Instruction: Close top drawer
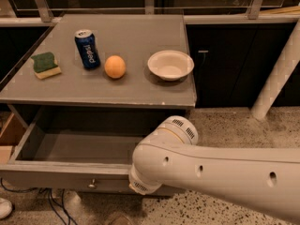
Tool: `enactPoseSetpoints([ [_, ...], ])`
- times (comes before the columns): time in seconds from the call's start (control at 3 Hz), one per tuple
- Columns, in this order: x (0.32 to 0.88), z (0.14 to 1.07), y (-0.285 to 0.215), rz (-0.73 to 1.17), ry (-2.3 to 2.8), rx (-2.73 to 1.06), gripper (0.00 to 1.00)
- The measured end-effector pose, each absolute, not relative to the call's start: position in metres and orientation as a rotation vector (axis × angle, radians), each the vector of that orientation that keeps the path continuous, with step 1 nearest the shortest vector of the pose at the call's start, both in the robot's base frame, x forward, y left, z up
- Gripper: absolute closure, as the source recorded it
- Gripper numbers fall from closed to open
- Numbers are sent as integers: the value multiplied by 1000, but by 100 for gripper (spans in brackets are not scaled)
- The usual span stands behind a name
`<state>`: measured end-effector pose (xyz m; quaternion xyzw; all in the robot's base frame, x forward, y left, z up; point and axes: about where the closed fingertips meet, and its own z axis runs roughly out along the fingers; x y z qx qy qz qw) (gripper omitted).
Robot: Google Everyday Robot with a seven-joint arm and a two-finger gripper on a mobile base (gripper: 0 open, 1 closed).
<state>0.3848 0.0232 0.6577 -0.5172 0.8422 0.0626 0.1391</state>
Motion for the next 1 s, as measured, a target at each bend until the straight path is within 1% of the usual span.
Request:
enactPoseSetpoints([
  [0.33, 404, 654, 36, 164, 2395, -1482, 100],
  [1.0, 415, 654, 43, 165, 2393, -1460, 100],
])
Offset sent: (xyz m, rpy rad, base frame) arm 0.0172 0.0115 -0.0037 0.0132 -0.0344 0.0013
